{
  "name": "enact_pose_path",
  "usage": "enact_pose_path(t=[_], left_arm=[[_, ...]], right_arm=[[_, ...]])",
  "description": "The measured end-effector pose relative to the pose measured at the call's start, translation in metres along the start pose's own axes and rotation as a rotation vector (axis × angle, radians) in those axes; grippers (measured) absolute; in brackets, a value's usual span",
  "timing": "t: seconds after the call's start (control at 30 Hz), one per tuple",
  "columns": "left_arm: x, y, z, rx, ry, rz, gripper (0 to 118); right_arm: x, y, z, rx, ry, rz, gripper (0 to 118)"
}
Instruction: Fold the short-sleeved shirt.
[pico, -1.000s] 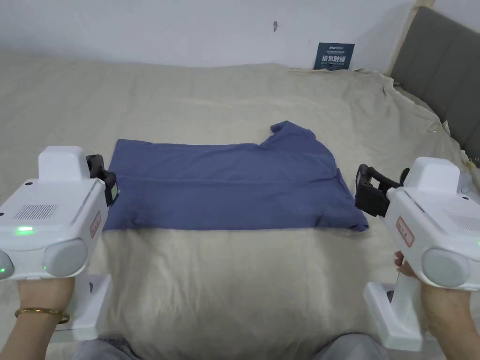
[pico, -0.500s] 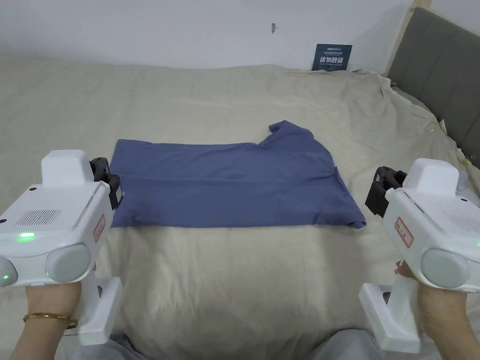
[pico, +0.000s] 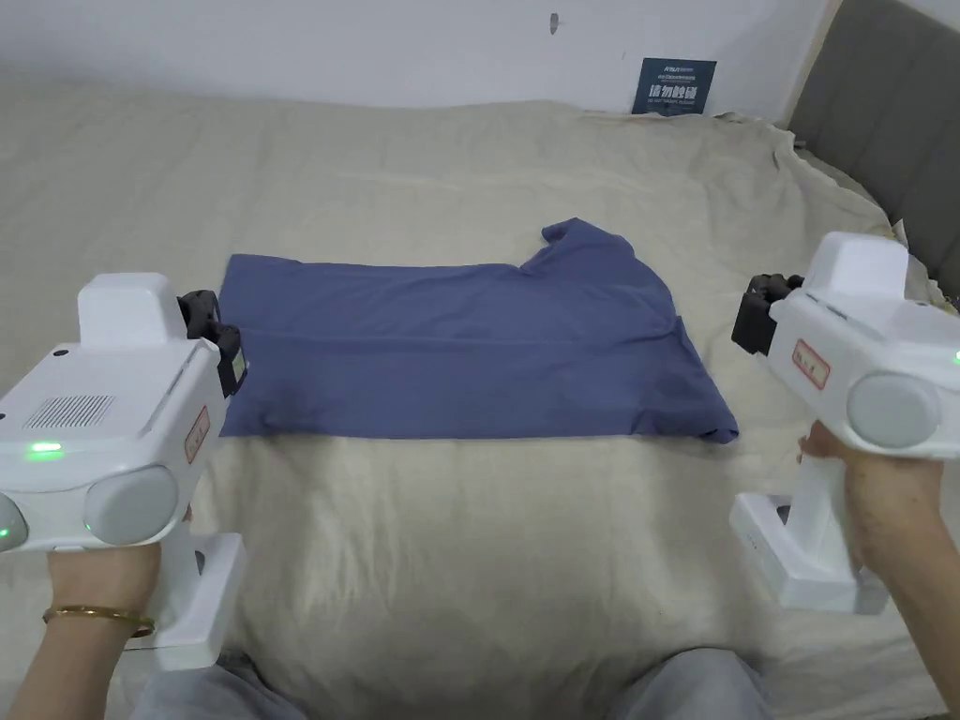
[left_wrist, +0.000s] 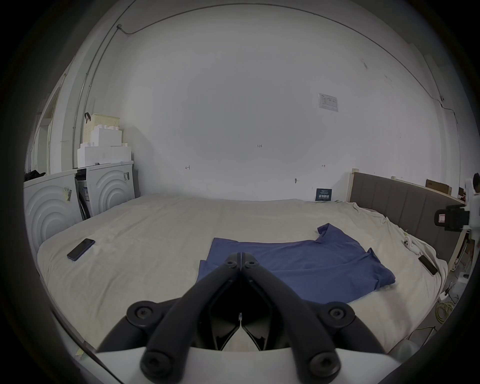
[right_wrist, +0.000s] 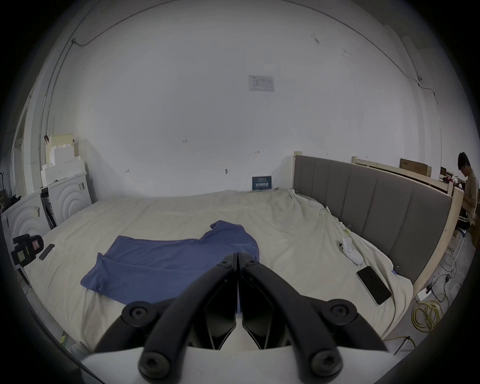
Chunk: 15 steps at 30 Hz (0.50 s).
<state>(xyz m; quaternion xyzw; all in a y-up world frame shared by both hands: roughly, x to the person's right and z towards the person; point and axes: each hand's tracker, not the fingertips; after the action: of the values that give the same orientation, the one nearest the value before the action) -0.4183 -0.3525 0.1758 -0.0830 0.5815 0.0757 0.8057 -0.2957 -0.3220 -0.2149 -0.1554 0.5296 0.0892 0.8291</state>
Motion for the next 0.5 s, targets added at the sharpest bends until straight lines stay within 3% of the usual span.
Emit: enact_pose_path(t=[0.2, 0.27, 0.4, 0.5], left_arm=[[0.001, 0.0, -0.011, -0.006, -0.002, -0.003, 0], [0.001, 0.0, -0.017, -0.012, -0.002, -0.005, 0], [0.001, -0.002, -0.029, -0.023, 0.009, 0.01, 0], [0.001, -0.003, -0.038, -0.035, 0.012, 0.017, 0]], right_arm=[[0.012, 0.018, -0.067, -0.221, -0.012, -0.007, 0], [0.017, 0.019, -0.089, -0.296, -0.014, -0.031, 7], [0.026, 0.01, -0.128, -0.437, 0.001, -0.074, 91], [0.032, -0.002, -0.154, -0.539, -0.009, -0.071, 97]])
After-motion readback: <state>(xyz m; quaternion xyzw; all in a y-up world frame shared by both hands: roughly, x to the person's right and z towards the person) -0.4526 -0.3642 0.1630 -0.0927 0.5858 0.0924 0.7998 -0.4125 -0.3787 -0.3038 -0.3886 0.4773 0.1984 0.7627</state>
